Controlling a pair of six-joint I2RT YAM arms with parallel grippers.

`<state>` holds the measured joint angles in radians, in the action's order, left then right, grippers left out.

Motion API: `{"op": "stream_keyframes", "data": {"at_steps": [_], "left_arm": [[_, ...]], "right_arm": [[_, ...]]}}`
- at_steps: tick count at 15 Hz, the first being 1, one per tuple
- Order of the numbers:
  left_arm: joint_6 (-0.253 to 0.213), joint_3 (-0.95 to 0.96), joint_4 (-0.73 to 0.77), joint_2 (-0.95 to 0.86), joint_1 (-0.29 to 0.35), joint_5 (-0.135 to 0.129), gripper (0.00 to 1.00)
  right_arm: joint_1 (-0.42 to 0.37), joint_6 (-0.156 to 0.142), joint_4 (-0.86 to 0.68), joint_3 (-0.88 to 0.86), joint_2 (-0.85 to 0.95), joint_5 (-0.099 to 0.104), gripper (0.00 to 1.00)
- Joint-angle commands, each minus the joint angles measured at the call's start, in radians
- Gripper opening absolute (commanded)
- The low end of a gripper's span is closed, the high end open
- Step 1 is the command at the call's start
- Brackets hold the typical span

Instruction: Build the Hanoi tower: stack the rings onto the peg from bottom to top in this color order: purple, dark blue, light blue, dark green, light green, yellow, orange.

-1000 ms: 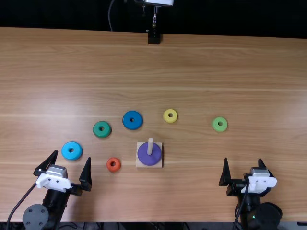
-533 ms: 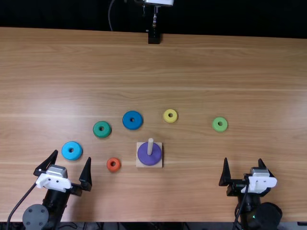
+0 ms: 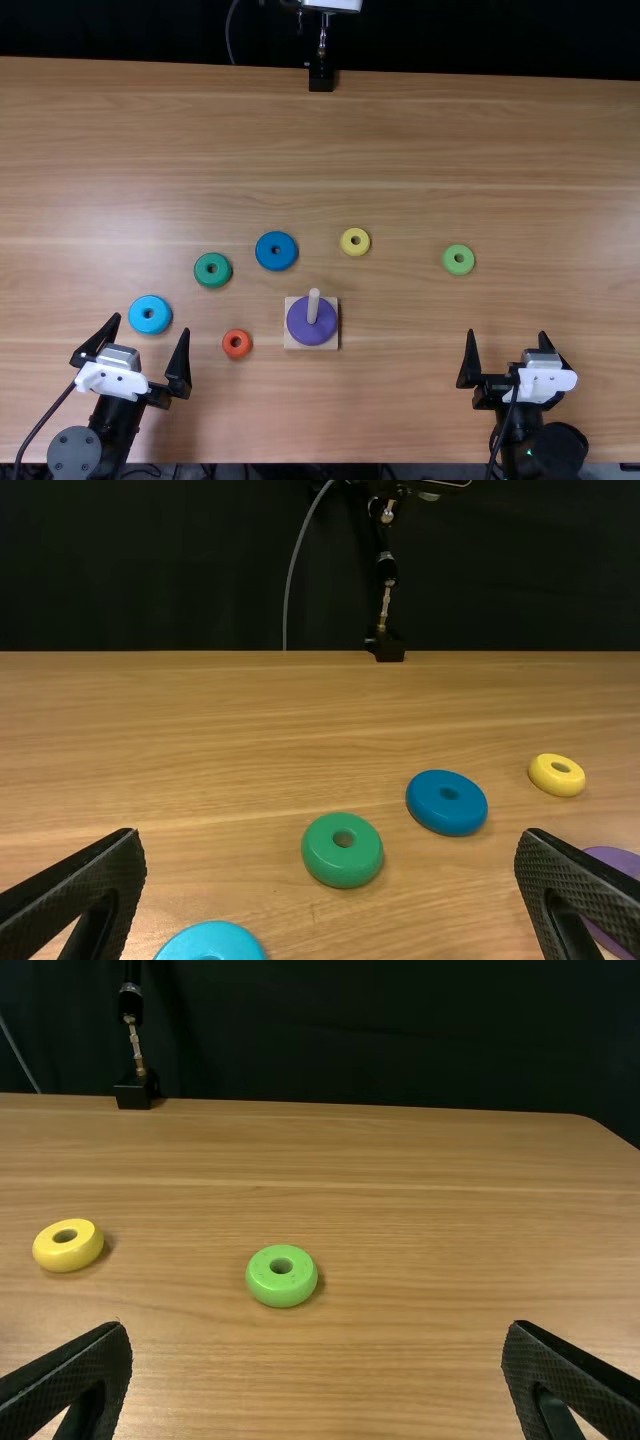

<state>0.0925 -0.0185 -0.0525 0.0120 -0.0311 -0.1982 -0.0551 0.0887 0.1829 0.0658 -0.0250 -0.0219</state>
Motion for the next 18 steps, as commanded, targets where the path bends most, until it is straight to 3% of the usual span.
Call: {"op": "stream_keyframes", "data": {"at_steps": [1,6,9,13,18], "left_arm": [[-0.008,0.019,-0.010,-0.012,0.007,-0.023,1.00],[-0.006,0.019,-0.010,-0.012,-0.020,-0.021,1.00],[-0.002,-0.136,-0.017,-0.006,-0.020,0.012,1.00],[-0.010,-0.327,-0.027,0.213,-0.023,0.049,1.00],[-0.010,-0.511,-0.025,0.491,-0.009,0.033,1.00]], "right_arm": [[-0.006,0.002,0.002,-0.029,0.011,0.009,1.00],[-0.006,0.002,0.002,-0.029,0.011,0.009,1.00],[-0.006,0.002,0.002,-0.031,0.011,0.009,1.00],[-0.006,0.002,0.002,-0.029,0.011,0.009,1.00],[-0.006,0.002,0.002,-0.029,0.011,0.009,1.00]]}}
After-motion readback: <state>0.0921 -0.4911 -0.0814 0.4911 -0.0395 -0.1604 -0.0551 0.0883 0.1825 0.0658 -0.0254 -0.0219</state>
